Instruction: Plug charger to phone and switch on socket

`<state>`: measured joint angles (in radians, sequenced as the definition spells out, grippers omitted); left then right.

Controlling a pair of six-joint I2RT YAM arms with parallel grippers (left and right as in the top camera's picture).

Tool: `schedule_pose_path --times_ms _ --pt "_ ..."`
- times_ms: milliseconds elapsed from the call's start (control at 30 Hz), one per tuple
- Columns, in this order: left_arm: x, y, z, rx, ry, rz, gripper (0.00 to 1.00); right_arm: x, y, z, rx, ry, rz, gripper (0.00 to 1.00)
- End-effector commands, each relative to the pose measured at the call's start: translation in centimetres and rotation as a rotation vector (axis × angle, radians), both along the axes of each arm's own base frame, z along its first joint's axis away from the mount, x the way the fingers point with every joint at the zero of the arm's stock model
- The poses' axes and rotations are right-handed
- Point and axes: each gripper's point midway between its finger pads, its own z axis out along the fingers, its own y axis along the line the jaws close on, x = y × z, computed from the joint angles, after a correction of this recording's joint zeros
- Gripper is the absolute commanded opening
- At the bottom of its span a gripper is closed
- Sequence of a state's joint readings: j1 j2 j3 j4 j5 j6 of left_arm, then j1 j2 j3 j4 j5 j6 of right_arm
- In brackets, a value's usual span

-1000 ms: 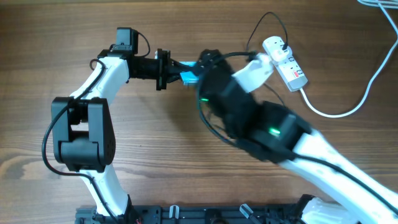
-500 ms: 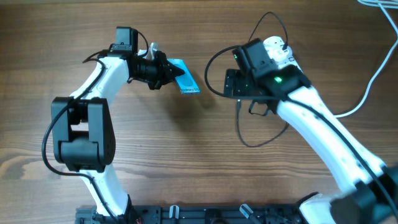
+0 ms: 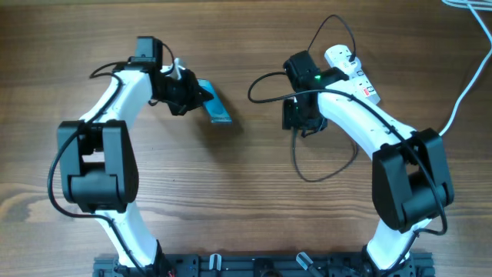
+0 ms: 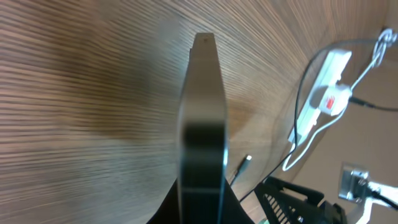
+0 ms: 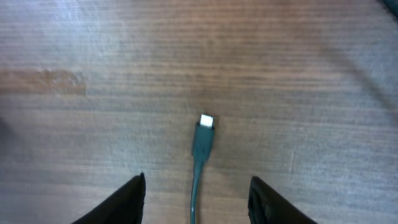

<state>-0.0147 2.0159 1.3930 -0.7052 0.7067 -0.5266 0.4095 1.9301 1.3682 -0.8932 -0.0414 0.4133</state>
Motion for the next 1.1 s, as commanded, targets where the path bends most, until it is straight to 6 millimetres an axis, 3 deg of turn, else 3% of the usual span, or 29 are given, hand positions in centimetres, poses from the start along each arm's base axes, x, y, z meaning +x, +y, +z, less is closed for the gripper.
schedule_pose_path --times_ms 0,167,433,567,733,900,1067 --pt "0.3 0.8 1.4 -0.002 -0.033 0.003 0.04 -1.5 0.3 -1.5 0.02 0.056 0.023 0.5" --pt "0.2 0.8 1.4 -0.002 -0.031 0.003 0.04 -2.1 0.2 -3.2 0.036 0.059 -0.032 0.4" --pt "0.2 0.8 1.4 -0.002 -0.031 0.002 0.04 -2.2 -0.3 -4.3 0.022 0.043 -0.105 0.37" --pt "0.2 0.8 1.4 -0.002 -0.031 0.003 0.04 -2.5 -0.5 -4.9 0.018 0.045 -0.1 0.36" --pt "0.2 0.8 1.4 -0.002 -0.031 0.002 0.04 -2.6 -0.8 -5.7 -0.007 0.051 -0.103 0.26" --pt "0.2 0.8 1.4 -0.002 -0.031 0.002 0.04 -3.0 -1.2 -7.1 -0.033 0.078 -0.104 0.25" --pt "0.2 0.8 1.4 -0.002 -0.031 0.002 0.04 -2.9 -0.9 -7.2 -0.022 0.079 -0.077 0.19"
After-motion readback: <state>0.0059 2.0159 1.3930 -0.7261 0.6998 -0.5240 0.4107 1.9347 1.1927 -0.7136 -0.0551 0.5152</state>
